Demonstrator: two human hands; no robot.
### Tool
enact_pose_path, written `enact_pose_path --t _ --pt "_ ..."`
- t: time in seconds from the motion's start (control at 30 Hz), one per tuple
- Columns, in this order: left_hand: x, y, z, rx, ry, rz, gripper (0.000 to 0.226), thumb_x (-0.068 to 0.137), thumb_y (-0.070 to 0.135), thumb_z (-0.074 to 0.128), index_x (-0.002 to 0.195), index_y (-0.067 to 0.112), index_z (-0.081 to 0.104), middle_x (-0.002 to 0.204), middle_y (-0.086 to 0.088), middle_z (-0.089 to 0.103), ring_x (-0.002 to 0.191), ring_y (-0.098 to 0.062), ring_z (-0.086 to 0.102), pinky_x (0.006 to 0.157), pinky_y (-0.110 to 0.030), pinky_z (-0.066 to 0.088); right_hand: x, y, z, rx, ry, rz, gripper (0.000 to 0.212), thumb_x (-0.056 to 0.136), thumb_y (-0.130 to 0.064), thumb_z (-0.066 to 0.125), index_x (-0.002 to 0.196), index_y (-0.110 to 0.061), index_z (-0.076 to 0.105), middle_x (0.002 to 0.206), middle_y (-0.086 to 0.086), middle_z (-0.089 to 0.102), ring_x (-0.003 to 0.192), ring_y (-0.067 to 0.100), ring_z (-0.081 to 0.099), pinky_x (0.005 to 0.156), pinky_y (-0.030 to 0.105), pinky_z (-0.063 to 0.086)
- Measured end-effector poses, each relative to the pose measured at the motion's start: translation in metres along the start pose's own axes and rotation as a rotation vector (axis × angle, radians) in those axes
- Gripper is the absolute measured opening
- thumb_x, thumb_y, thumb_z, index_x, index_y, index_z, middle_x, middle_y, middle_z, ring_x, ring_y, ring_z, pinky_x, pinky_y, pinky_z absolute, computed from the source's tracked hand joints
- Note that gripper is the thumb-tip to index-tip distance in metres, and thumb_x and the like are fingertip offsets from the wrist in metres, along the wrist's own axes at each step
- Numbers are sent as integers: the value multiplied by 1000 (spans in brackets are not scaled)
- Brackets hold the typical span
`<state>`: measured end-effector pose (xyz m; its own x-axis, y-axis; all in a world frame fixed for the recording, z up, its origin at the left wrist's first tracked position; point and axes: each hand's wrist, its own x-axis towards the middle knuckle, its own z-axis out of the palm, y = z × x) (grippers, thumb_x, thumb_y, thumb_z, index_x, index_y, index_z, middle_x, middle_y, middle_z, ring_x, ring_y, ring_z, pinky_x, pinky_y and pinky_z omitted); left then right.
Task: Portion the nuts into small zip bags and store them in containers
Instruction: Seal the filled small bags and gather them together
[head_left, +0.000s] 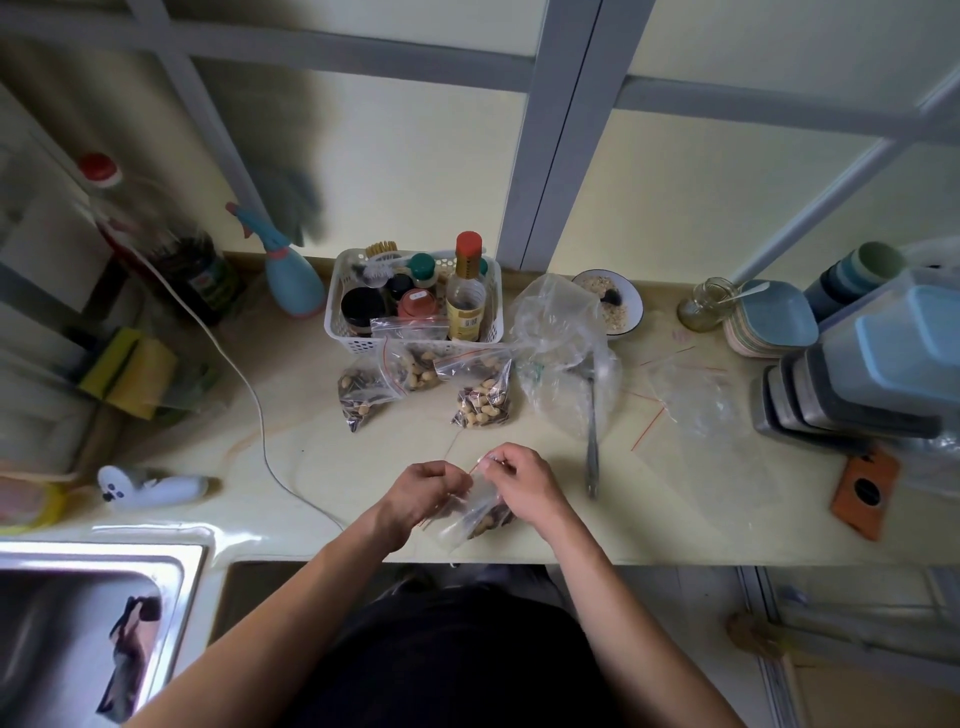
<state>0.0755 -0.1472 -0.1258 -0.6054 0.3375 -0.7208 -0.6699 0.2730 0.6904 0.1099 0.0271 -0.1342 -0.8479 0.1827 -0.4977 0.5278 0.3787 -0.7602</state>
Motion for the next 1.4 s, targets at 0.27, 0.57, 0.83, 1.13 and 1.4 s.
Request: enact_pose_path --t 0.27,0.57,0.83,1.13,1.4 --pt "-2 2 0 41 0 53 7 93 12 63 88 9 68 79 -5 65 69 -11 59 69 -21 45 1 -1 3 -19 -60 8 39 76 -55 60 83 -16 66 71 -1 66 65 21 64 70 41 56" --pt "-2 1 2 95 13 78 7 93 12 64 86 10 65 75 -2 60 67 -11 56 69 -24 43 -2 -3 7 -151 -21 -25 16 94 -35 61 88 -21 66 84 -3 70 79 21 65 68 29 48" --pt "-1 4 4 130 119 44 19 92 16 62 92 0 71 78 -4 67 66 -15 62 65 -26 46 -6 -8 10 -138 107 -9 21 92 -34 62 85 -15 66 75 -1 65 77 23 60 67 32 46" --pt "-3 1 4 188 160 138 19 92 16 64 92 -3 69 73 -3 62 64 -13 56 59 -22 44 -8 -6 7 -8 35 -21 30 82 -43 64 79 -14 68 66 0 64 64 16 57 64 31 46" --pt "-5 -1 4 144 108 22 23 93 20 64 96 -2 72 80 -4 68 65 -15 58 57 -21 43 -11 -7 6 -109 90 -22 24 89 -24 61 67 -22 55 63 -6 56 62 11 48 57 21 39"
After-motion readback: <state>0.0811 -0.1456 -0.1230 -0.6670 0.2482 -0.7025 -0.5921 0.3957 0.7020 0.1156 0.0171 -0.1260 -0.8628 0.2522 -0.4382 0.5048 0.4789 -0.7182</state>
